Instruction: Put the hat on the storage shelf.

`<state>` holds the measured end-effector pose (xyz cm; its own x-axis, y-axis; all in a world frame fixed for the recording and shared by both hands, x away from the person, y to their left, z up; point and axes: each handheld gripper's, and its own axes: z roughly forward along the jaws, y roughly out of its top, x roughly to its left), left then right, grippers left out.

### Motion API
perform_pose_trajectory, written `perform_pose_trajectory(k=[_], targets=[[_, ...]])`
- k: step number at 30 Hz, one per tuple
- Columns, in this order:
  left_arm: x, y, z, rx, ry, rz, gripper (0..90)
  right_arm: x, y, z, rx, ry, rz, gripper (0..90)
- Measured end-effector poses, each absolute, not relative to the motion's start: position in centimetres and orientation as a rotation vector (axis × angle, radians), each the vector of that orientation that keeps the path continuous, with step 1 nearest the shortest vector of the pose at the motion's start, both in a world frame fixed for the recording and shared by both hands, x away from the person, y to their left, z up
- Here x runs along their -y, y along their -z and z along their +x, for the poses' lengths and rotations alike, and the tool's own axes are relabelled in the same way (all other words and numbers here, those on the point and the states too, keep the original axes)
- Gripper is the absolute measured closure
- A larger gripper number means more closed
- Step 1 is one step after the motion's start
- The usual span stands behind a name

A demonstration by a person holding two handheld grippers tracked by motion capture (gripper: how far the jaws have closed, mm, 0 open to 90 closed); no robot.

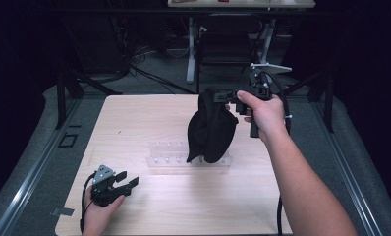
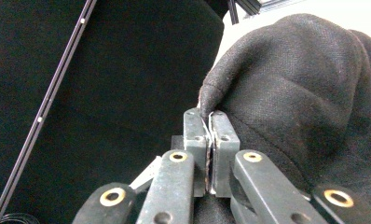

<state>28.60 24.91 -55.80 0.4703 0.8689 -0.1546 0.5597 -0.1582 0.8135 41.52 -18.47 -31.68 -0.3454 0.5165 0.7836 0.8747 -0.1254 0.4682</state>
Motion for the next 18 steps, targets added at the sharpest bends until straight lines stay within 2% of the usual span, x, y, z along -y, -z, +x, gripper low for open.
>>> perform_pose_trajectory(k=[18], targets=[[-22.1,53.5,28.8,-1.084,-0.411,1.852,48.5,17.5,32.5,41.3,1.762,1.497,-1.505,87.9]])
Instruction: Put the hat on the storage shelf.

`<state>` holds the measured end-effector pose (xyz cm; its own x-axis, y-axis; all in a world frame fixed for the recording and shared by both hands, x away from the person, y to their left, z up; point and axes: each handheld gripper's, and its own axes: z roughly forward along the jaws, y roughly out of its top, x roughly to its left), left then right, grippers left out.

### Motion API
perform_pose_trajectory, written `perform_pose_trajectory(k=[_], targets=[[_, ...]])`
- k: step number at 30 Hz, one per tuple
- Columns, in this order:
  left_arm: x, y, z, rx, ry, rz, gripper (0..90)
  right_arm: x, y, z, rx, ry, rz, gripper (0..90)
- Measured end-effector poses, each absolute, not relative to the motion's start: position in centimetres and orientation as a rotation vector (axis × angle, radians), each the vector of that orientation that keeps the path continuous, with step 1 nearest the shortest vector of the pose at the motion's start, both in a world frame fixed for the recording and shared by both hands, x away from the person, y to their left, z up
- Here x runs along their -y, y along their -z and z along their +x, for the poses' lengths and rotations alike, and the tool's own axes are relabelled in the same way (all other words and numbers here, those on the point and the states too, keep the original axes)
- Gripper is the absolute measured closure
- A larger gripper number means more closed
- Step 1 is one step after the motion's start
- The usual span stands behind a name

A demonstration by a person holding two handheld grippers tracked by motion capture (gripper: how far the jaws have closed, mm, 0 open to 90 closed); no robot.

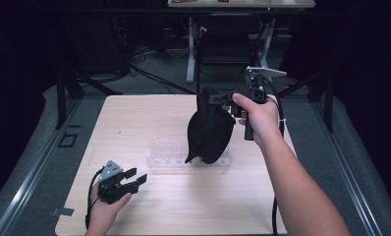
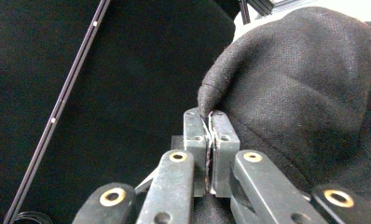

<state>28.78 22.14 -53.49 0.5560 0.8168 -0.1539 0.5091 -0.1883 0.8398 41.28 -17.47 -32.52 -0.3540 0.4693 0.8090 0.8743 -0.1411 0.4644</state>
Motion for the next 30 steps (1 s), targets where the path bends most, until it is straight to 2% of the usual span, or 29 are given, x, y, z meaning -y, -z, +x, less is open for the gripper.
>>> perform_pose_trajectory(k=[20,30], targets=[[-15.8,50.2,30.3,-0.922,-0.398,1.891,53.6,16.6,32.8,41.2,1.773,1.496,-1.485,87.8],[-14.1,49.2,30.7,-0.886,-0.397,1.895,54.4,16.8,33.1,41.2,1.750,1.506,-1.492,87.8]])
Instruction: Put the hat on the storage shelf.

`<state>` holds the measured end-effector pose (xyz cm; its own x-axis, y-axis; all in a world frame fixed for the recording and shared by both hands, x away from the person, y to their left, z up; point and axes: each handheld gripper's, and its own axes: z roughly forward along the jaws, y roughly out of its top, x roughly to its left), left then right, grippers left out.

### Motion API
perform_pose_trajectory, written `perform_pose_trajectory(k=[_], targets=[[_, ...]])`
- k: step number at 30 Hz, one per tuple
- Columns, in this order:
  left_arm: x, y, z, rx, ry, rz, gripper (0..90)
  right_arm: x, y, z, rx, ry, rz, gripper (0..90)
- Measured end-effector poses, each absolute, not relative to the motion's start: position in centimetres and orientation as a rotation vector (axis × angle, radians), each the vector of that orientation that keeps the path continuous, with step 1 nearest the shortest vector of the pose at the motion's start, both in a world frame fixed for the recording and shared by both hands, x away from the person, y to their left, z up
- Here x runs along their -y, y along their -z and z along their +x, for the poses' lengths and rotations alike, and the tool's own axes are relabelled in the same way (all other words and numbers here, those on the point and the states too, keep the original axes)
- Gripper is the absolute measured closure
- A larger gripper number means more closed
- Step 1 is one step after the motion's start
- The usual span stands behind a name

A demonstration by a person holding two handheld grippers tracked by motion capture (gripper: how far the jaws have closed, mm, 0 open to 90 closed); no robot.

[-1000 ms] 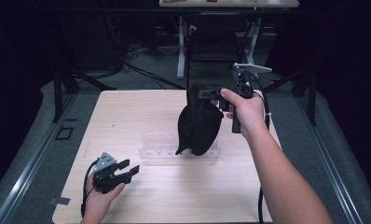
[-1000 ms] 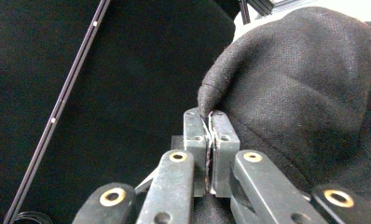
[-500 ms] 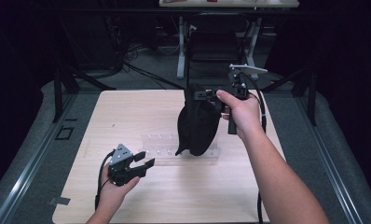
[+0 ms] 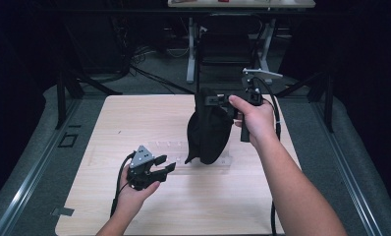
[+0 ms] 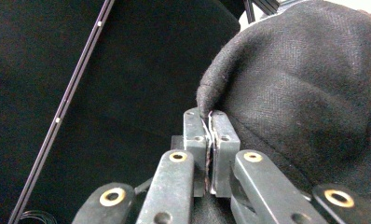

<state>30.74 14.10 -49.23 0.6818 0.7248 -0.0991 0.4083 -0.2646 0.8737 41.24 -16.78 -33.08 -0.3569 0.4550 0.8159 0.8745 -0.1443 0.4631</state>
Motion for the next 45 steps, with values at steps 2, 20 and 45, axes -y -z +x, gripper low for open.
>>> perform_pose_trajectory(k=[2,20,45], targets=[[-13.8,49.0,30.8,-0.878,-0.395,1.896,54.8,16.8,33.1,41.2,1.750,1.505,-1.492,87.8],[-10.6,47.4,30.7,-0.785,-0.384,1.923,58.6,16.8,33.1,41.2,1.745,1.513,-1.499,87.7],[-8.7,47.9,30.3,-0.708,-0.533,2.018,80.6,16.6,32.7,40.8,1.759,1.523,-1.473,80.6]])
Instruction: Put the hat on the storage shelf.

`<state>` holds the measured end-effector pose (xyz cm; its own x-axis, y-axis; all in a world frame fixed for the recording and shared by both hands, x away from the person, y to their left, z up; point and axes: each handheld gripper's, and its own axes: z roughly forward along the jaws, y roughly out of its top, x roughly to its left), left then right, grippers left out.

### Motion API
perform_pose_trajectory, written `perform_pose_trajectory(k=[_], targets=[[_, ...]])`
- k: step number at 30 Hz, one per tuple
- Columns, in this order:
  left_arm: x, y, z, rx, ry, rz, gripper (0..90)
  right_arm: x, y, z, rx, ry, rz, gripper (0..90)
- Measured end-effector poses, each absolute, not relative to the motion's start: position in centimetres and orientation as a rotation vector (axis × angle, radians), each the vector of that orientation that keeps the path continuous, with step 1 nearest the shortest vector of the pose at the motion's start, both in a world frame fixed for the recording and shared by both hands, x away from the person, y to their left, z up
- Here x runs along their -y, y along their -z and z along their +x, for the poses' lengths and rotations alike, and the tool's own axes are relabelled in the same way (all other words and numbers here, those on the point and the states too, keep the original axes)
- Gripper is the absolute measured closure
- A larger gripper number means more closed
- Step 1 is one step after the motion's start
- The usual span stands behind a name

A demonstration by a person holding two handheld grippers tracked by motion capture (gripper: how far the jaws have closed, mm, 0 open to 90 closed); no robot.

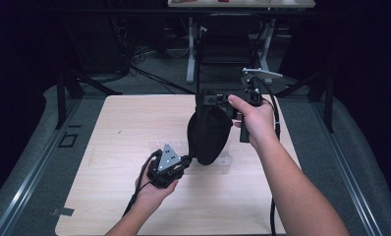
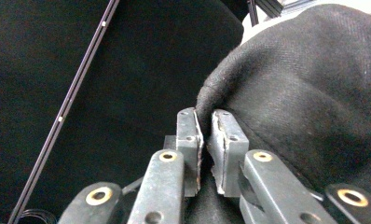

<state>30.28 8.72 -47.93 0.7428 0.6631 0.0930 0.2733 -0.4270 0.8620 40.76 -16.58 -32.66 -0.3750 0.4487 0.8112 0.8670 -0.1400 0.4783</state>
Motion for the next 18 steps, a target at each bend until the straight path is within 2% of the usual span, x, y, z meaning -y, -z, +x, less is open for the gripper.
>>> perform_pose_trajectory(k=[3,18], targets=[[-8.8,48.0,30.2,-0.702,-0.541,2.023,80.9,16.9,32.3,40.6,1.733,1.563,-1.459,77.9],[-11.6,49.2,30.4,-0.793,-0.548,2.003,85.6,19.5,31.5,39.6,1.783,1.573,-1.506,78.9]])
